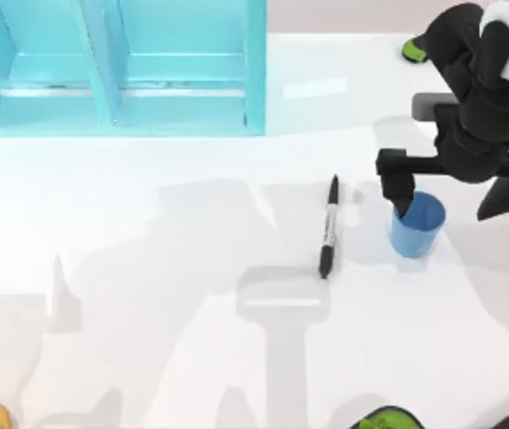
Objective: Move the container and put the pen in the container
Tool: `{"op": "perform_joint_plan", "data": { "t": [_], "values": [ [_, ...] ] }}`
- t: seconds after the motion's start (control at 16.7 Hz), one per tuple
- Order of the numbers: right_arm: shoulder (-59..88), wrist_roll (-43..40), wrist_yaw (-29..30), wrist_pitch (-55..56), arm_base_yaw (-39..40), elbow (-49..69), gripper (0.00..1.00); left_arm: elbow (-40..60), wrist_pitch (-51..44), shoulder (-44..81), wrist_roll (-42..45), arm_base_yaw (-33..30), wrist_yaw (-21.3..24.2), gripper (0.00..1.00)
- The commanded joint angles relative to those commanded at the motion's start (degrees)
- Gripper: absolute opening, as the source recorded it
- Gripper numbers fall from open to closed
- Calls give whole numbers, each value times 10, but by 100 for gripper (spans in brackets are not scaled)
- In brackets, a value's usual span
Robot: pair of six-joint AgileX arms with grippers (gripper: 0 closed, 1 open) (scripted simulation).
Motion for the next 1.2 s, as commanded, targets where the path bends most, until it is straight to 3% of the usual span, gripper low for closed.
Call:
{"op": "perform_joint_plan", "data": {
  "t": [0.3, 0.84, 1.2],
  "values": [
    [3, 0, 0, -22, -1, 22, 100, 0, 0, 0, 0, 0, 0, 100],
    [11, -2, 0, -304, -3, 310, 100, 0, 0, 0, 0, 0, 0, 100],
    [6, -3, 0, -348, -5, 355, 100, 0, 0, 0, 0, 0, 0, 100]
  ]
}}
